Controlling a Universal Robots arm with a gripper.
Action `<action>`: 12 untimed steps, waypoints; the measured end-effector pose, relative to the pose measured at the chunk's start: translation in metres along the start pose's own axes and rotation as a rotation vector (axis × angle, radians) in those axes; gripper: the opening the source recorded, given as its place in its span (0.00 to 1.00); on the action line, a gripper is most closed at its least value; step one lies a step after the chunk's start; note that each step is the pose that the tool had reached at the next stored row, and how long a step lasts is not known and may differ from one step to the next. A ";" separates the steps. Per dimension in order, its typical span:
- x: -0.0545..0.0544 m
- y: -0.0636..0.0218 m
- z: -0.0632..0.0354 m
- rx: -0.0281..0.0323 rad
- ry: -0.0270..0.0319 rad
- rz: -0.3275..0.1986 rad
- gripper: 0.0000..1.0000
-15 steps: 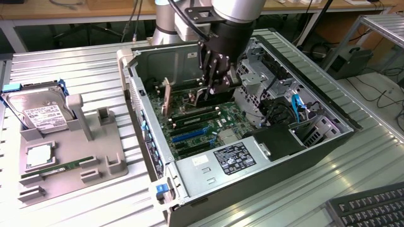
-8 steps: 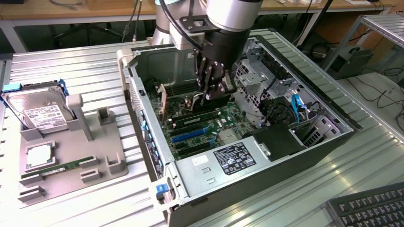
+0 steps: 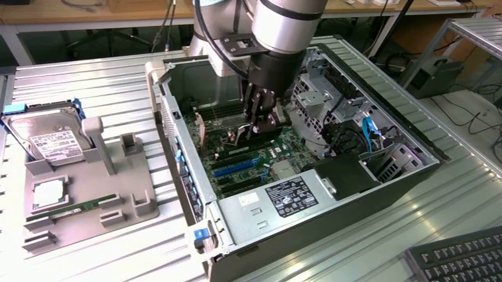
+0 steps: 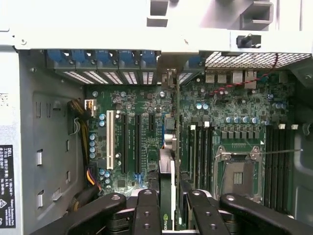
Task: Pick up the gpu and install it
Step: 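Insert the gpu into the slot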
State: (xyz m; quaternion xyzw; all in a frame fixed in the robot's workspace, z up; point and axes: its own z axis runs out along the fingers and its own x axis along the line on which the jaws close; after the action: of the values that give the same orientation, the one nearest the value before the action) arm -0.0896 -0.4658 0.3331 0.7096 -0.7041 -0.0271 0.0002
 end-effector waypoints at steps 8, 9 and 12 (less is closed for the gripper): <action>0.001 -0.0002 0.0144 0.0000 -0.0005 -0.001 0.26; 0.001 -0.0003 0.0160 0.0000 -0.0008 0.000 0.26; 0.001 -0.0005 0.0199 0.0001 -0.0015 0.002 0.26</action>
State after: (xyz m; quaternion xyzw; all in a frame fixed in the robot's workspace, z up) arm -0.0899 -0.4664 0.3131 0.7088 -0.7048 -0.0276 -0.0003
